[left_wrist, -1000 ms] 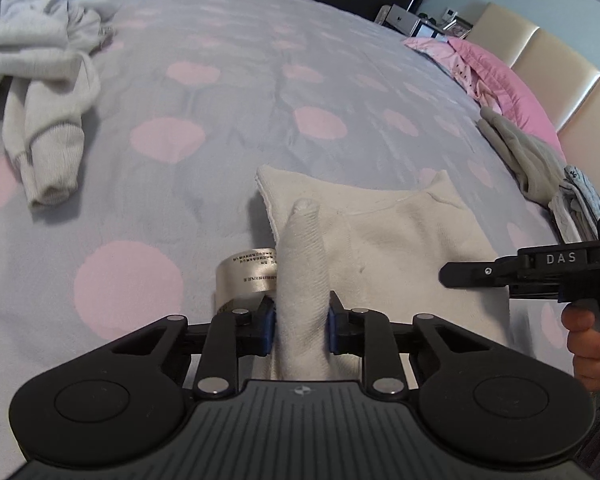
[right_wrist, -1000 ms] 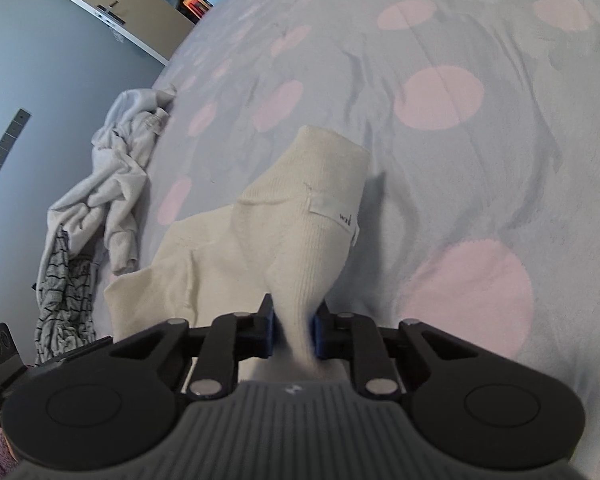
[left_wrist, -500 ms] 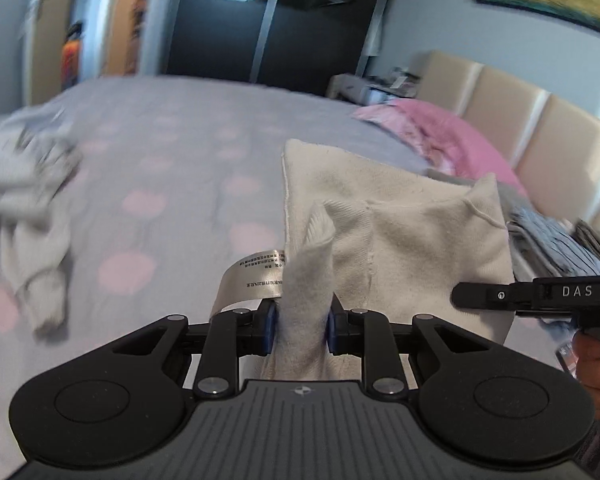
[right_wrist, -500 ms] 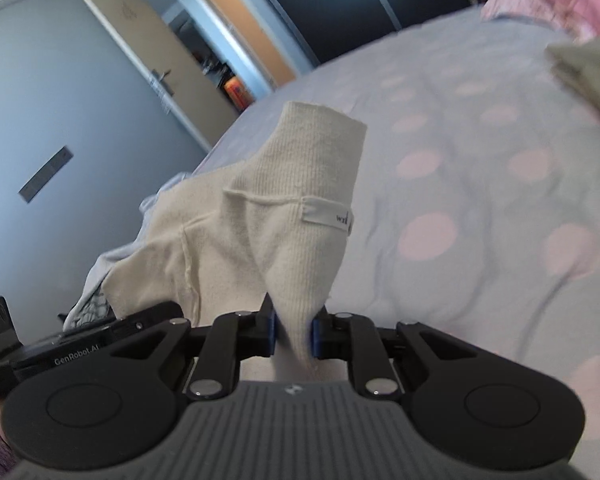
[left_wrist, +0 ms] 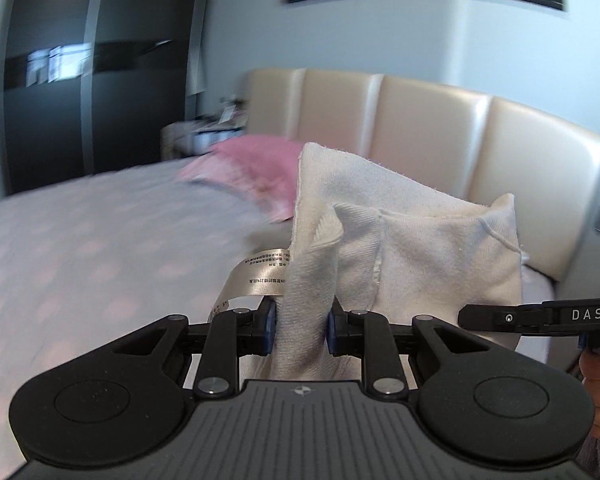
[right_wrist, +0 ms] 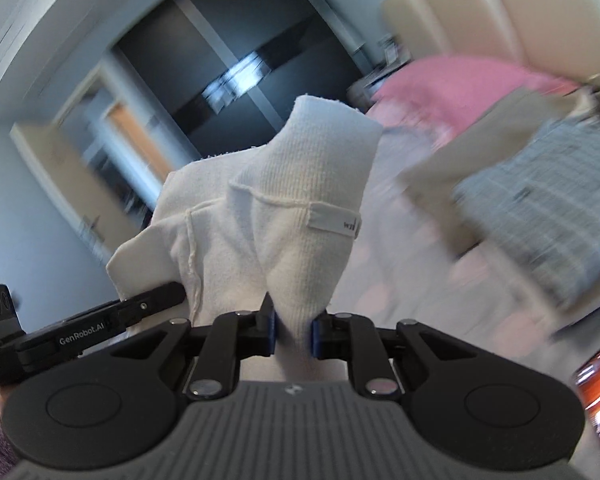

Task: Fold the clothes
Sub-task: 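Lift the folded sweater with both grippers and carry it toward the clothes stack, then lower the sweater onto the clothes stack and open both grippers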

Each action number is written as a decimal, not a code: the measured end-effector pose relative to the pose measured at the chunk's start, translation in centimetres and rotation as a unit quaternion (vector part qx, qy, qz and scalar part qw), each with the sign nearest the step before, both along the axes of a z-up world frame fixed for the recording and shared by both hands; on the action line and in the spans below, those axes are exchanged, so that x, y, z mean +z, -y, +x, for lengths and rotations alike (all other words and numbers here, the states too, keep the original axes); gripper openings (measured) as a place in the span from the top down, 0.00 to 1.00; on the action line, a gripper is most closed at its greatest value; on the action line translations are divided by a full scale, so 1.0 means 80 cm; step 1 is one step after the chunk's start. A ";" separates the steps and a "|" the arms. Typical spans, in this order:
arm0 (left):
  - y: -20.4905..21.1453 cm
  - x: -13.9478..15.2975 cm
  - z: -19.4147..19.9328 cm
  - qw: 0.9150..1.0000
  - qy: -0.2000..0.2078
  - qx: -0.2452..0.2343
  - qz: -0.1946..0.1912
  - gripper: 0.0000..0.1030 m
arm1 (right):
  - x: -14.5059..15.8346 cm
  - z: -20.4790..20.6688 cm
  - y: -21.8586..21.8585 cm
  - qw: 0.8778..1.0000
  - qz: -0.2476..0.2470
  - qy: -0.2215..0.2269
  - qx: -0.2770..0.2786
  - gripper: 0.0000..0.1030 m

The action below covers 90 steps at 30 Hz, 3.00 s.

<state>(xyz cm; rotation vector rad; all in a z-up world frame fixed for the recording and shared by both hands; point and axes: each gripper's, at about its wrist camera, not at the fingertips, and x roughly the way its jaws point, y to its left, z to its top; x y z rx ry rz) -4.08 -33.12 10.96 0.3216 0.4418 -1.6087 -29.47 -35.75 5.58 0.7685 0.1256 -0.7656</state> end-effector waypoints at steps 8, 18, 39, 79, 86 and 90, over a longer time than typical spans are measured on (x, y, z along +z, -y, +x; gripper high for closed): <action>0.156 0.033 -0.112 0.993 0.036 -0.116 -0.001 0.80 | 0.030 -0.111 0.086 0.994 -0.001 0.013 -0.105 0.83; 0.284 -0.007 -0.207 0.970 0.087 -0.224 0.042 0.80 | -0.008 -0.186 0.172 0.978 0.075 0.046 -0.190 0.83; 0.450 -0.146 -0.269 0.958 0.087 -0.240 0.132 0.74 | -0.109 -0.250 0.289 0.935 0.199 -0.002 -0.295 0.69; 0.340 -0.127 -0.238 0.978 0.048 -0.152 0.135 0.83 | -0.075 -0.233 0.259 0.962 0.031 -0.162 -0.218 0.73; 0.279 -0.146 -0.280 0.972 0.062 -0.173 0.149 0.83 | -0.082 -0.184 0.230 0.964 -0.018 -0.229 -0.136 0.73; 0.289 -0.171 -0.276 0.973 0.037 -0.142 0.180 0.83 | -0.102 -0.179 0.240 0.960 -0.003 -0.250 -0.127 0.67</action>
